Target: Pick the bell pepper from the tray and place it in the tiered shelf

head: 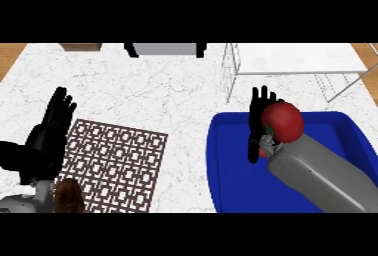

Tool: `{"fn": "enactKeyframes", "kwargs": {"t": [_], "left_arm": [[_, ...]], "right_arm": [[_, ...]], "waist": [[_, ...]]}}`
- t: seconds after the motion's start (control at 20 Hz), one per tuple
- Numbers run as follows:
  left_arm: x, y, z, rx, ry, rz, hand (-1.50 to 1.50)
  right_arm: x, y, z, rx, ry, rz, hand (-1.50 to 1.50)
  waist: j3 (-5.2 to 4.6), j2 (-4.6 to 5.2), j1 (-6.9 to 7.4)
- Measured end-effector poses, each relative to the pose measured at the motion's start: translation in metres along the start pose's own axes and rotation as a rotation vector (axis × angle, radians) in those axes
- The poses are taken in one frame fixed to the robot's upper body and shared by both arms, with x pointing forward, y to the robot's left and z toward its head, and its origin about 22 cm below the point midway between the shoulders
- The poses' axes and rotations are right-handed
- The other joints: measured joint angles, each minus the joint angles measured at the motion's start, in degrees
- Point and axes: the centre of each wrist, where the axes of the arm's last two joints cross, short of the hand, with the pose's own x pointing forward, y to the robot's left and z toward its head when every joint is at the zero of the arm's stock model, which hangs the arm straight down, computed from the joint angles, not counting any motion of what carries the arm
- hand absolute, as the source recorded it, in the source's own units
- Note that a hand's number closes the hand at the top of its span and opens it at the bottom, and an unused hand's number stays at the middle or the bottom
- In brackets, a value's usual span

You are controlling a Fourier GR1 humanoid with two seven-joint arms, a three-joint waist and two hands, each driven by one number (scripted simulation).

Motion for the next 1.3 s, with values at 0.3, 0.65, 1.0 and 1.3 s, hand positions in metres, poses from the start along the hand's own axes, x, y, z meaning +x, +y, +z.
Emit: {"fn": "enactKeyframes", "kwargs": {"t": [0.3,0.65,1.0,1.3], "left_arm": [[0.0,0.0,0.001,-0.002,-0.003,0.01,0.0],[-0.002,-0.003,0.003,-0.003,-0.001,0.012,0.0],[0.001,0.0,0.002,-0.007,-0.003,0.011,0.0],[0.005,-0.003,-0.001,-0.005,-0.008,0.006,0.0]], "right_arm": [[-0.01,0.015,-0.005,0.021,0.037,0.0,-1.5],[-0.026,0.033,-0.012,0.01,0.061,-0.002,-1.5],[-0.031,0.042,-0.019,0.018,0.069,-0.009,-1.5],[-0.03,0.048,-0.027,0.04,0.09,-0.007,1.5]], "waist": [[0.14,0.23,-0.21],[0.18,0.36,-0.11],[0.2,0.43,0.07],[-0.23,-0.02,0.19]]}}
